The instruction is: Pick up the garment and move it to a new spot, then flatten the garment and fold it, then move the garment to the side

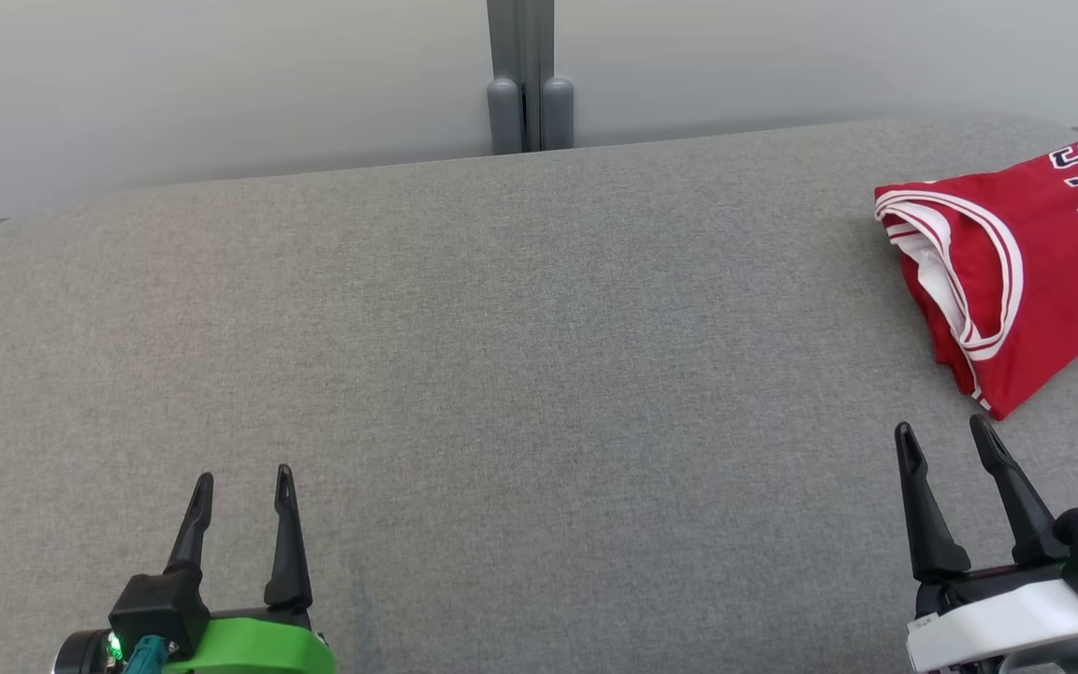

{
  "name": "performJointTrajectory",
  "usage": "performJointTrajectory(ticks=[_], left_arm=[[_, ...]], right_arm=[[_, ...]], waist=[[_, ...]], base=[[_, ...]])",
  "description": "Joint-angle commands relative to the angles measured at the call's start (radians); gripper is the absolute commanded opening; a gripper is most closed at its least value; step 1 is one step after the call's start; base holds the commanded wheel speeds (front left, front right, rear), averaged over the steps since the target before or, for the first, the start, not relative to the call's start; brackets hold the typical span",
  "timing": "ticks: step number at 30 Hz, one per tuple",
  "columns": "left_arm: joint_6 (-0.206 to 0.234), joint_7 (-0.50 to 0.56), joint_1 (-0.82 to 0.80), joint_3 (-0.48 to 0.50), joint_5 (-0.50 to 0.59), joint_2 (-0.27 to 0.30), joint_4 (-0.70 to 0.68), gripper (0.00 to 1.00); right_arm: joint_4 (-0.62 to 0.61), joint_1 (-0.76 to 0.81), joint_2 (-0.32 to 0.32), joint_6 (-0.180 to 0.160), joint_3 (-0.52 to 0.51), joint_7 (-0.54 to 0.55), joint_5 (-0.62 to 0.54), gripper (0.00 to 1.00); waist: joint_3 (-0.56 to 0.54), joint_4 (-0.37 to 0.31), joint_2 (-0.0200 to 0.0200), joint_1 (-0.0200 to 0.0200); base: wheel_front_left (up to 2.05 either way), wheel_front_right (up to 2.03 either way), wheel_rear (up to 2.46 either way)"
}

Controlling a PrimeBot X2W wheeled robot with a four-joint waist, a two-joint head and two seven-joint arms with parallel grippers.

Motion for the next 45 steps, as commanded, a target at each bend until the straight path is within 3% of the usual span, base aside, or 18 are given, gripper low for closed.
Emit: performJointTrajectory(ticks=[1,26,27,45], left_arm=[[-0.005,-0.008,0.013,-0.001,-0.001,-0.001,0.002,1.00],[-0.016,-0.008,0.011,0.002,0.019,-0.006,0.024,1.00],[-0.014,-0.003,0.001,0.000,0.017,-0.007,0.025,0.00],[-0.055,0.078,-0.033,0.051,-0.275,-0.022,0.054,0.00]], right_arm=[[-0.005,0.017,0.003,-0.001,-0.004,0.004,-0.006,1.00],[-0.025,0.034,0.005,-0.001,0.000,0.014,-0.003,1.00],[-0.018,0.026,0.005,0.000,0.001,0.012,-0.006,0.00],[0.072,-0.034,0.007,0.000,0.004,0.049,0.305,0.00]], waist=[[-0.004,0.001,0.0000,0.0000],[-0.012,0.003,0.0000,0.0000],[-0.012,0.003,0.0000,0.0000],[-0.018,0.005,0.0000,0.0000]], base=[[0.00,0.00,0.00],[0.00,0.00,0.00],[0.00,0.00,0.00],[0.00,0.00,0.00]])
